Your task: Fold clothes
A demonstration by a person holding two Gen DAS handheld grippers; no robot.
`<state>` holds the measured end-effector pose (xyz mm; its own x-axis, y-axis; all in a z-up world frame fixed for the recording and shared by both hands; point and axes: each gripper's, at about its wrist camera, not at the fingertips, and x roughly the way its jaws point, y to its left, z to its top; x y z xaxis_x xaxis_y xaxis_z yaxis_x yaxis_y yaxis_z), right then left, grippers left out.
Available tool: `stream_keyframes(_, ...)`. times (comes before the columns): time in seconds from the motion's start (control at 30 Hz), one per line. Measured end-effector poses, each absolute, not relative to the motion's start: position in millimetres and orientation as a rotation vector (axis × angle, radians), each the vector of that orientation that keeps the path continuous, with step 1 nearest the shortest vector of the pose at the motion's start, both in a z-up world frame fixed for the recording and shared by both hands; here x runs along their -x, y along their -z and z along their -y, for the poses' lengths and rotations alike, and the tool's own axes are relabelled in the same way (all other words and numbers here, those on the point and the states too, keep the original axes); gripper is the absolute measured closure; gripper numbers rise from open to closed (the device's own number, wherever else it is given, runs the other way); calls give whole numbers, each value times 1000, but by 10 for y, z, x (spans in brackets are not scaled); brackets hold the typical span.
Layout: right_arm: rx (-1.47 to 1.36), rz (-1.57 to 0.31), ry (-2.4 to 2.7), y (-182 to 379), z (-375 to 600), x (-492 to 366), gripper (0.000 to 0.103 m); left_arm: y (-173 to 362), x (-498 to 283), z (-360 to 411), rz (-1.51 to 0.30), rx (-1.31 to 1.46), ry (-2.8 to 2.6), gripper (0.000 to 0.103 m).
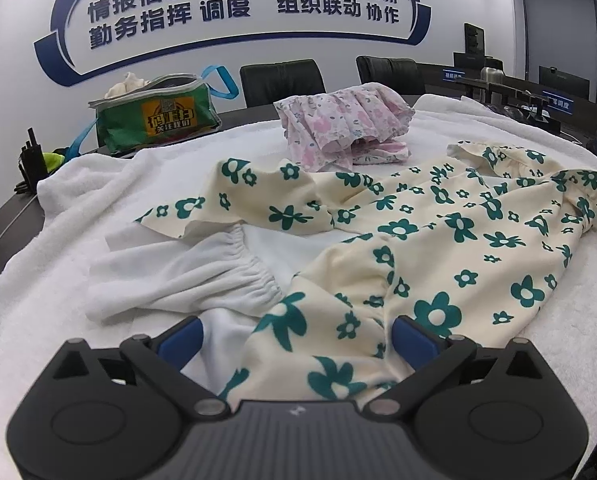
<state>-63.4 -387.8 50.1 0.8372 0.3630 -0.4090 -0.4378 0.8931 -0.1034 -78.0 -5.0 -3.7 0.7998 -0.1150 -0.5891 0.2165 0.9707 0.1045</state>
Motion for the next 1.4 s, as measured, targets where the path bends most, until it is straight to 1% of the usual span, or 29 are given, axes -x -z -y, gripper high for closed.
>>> stream_keyframes(0.03,269,-367,-510,-450,3773,742,21,37,777,53,-620,-171,177,0)
stream_keyframes(0.1,356,-400,-567,-312,3621,804,21,40,785,56,-616,-174,175,0)
stream_keyframes(0.2,357,-446,-566,-161,3598,726,23,43,800,81,-607,-189,167,0)
stream_keyframes(0.23,336,-458,-556,-138,3634,685,28,42,804,87,-605,-193,165,0)
stream_keyframes(0.27,309,-470,-551,-117,3687,649,36,42,806,91,-603,-196,163,0)
stream_keyframes(0.3,278,-482,-555,-99,3747,633,39,43,806,89,-604,-194,163,0)
stream_keyframes(0.33,244,-495,-559,-81,3807,641,47,43,803,86,-606,-191,164,0)
stream_keyframes(0.37,203,-512,-560,-63,3876,606,64,43,799,82,-608,-187,165,0)
stream_keyframes(0.4,171,-522,-557,-30,3929,550,72,44,795,78,-612,-182,165,0)
stream_keyframes(0.43,139,-525,-558,-5,3984,508,78,45,787,72,-615,-177,166,0)
stream_keyframes(0.5,59,-509,-591,-6,4132,468,78,47,785,71,-616,-174,166,0)
stream_keyframes(0.6,-138,-481,-657,5,4461,364,78,48,783,68,-617,-171,167,0)
stream_keyframes(0.63,-202,-471,-680,17,4565,332,80,47,782,66,-618,-170,167,0)
stream_keyframes(0.67,-249,-460,-704,38,4646,301,93,47,780,64,-618,-169,167,0)
stream_keyframes(0.7,-269,-466,-733,52,4689,268,102,47,777,62,-619,-168,168,0)
stream_keyframes(0.8,-168,-534,-787,5,4638,169,103,49,769,59,-621,-167,170,0)
stream_keyframes(0.93,-71,-600,-767,-301,4697,-79,103,49,771,60,-621,-167,169,0)
stream_keyframes(1.0,-22,-661,-731,-352,4702,-146,103,50,783,73,-614,-177,164,0)
stream_keyframes(1.13,126,-773,-459,-213,4669,-262,101,49,796,89,-605,-191,160,0)
stream_keyframes(1.17,122,-762,-402,-204,4699,-256,100,49,795,88,-605,-191,160,0)
stream_keyframes(1.23,88,-679,-338,-276,4715,-151,100,49,792,84,-607,-188,161,0)
stream_keyframes(1.33,63,-539,-448,-420,4474,114,100,47,792,81,-607,-187,162,0)
stream_keyframes(1.4,86,-490,-560,-444,4253,243,100,46,794,84,-605,-189,162,0)
